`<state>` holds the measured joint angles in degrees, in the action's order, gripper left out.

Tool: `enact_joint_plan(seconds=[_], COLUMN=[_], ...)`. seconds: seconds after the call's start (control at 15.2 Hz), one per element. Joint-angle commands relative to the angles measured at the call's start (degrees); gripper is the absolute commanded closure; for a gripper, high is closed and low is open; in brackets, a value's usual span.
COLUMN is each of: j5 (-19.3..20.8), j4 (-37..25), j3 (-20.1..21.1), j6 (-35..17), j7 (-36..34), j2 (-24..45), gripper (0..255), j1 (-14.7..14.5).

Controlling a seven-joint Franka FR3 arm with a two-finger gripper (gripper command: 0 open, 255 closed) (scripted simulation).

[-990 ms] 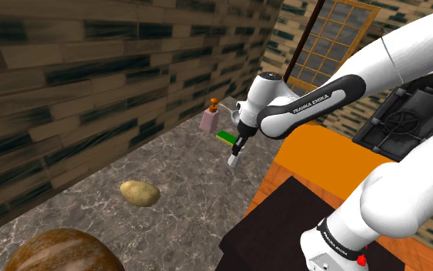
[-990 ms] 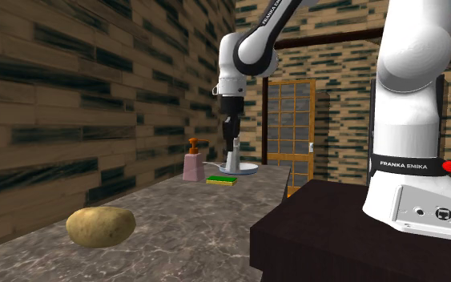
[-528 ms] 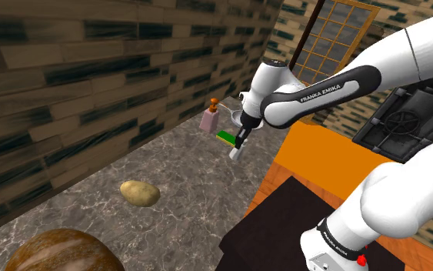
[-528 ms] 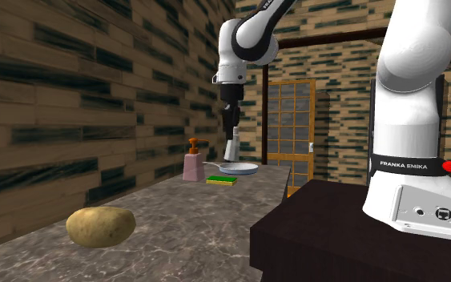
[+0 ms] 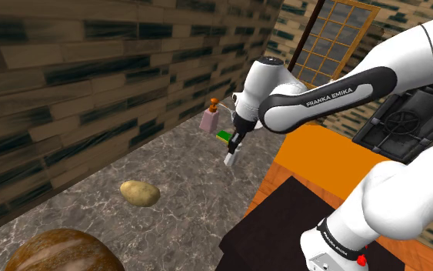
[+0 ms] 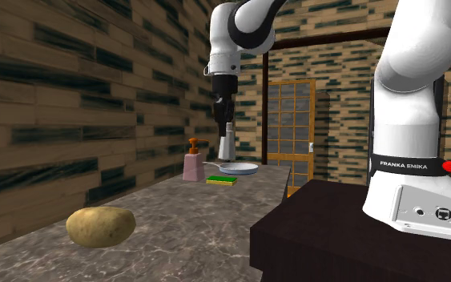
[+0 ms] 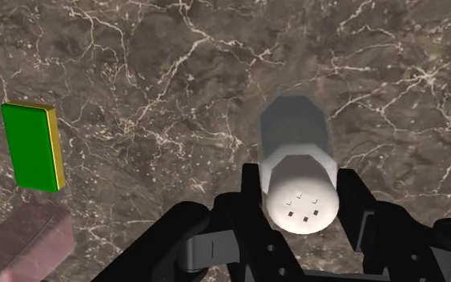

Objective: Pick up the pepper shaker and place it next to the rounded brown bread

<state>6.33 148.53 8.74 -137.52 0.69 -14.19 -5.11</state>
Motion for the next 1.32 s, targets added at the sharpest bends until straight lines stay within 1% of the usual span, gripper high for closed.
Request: enact_joint_plan(seconds=[0.0,0.33,0.66,0.92,1.25], j5=[-0.52,-1.35,-1.1,0.18,3.25], j4=[-0.22,-2.34,-6.21,-10.5,-17.3], j3=[2.39,7.66,12.76,16.53,20.43], j6=[0.27,1.63,3.2,4.73,7.22], j7=[-3.67,-11.62,-19.83,-26.64,-35.38], j2=[0.3,1.81,4.98,8.65,14.62], gripper=[255,255,255,255,255], j1=[-1.59,-4.98,-7.91,-10.02,-12.9])
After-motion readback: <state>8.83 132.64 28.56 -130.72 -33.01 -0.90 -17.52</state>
